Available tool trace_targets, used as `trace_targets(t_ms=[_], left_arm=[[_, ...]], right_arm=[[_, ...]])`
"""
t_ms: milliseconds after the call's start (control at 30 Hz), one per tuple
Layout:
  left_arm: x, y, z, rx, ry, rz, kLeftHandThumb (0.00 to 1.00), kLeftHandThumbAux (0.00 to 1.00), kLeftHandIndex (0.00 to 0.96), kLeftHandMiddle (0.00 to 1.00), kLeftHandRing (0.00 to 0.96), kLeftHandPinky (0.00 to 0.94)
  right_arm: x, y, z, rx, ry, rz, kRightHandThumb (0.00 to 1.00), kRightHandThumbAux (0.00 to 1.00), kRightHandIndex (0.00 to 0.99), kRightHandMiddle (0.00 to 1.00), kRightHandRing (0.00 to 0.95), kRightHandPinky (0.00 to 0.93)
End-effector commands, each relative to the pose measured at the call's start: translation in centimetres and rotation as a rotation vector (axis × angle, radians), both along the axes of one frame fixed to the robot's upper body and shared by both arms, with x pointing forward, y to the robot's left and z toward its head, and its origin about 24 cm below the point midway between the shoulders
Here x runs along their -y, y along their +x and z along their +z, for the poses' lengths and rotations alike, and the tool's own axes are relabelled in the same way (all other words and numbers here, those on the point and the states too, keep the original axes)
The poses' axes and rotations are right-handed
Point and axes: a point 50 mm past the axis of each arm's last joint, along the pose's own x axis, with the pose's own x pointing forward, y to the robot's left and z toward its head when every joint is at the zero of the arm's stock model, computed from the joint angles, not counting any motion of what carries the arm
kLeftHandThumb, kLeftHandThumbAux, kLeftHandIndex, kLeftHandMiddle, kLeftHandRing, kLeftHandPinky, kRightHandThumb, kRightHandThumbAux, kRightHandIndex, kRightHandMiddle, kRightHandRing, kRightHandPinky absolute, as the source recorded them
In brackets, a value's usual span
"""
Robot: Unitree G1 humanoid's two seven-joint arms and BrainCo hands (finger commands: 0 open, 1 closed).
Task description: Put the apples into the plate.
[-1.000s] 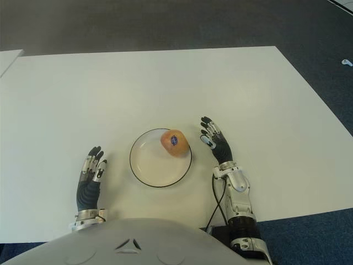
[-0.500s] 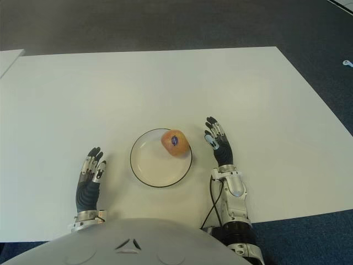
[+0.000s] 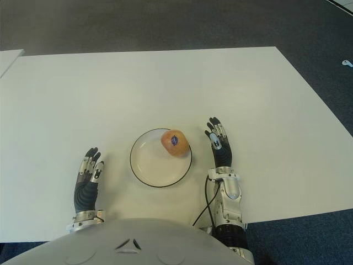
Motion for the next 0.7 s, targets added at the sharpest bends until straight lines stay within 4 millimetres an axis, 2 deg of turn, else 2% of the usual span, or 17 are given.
trace_targets(t_ms=[33, 300, 700], left_arm=[[0.26, -0.17, -0.3, -0.015, -0.024, 0.032, 0.107, 0.423, 0.0, 0.0, 0.0, 0.0], [0.2, -0.22, -0.45, -0.01, -0.004, 0.013, 0.093, 0.422, 0.0, 0.0, 0.0, 0.0], [0.38, 0.26, -0.58, -0.002, -0.015, 0.021, 0.075, 0.421, 0.0, 0.0, 0.0, 0.0]], right_arm=[[-0.46, -1.67, -2.38, -0.142, 0.1, -0.055, 0.097, 0.426, 0.0, 0.0, 0.0, 0.0], [-0.89, -2.01, -2.66, -0.139, 0.135, -0.093, 0.1, 0.438, 0.0, 0.0, 0.0, 0.0], [-1.08, -2.01, -2.43, -0.134, 0.086, -0.083, 0.096, 0.455, 0.0, 0.0, 0.0, 0.0]])
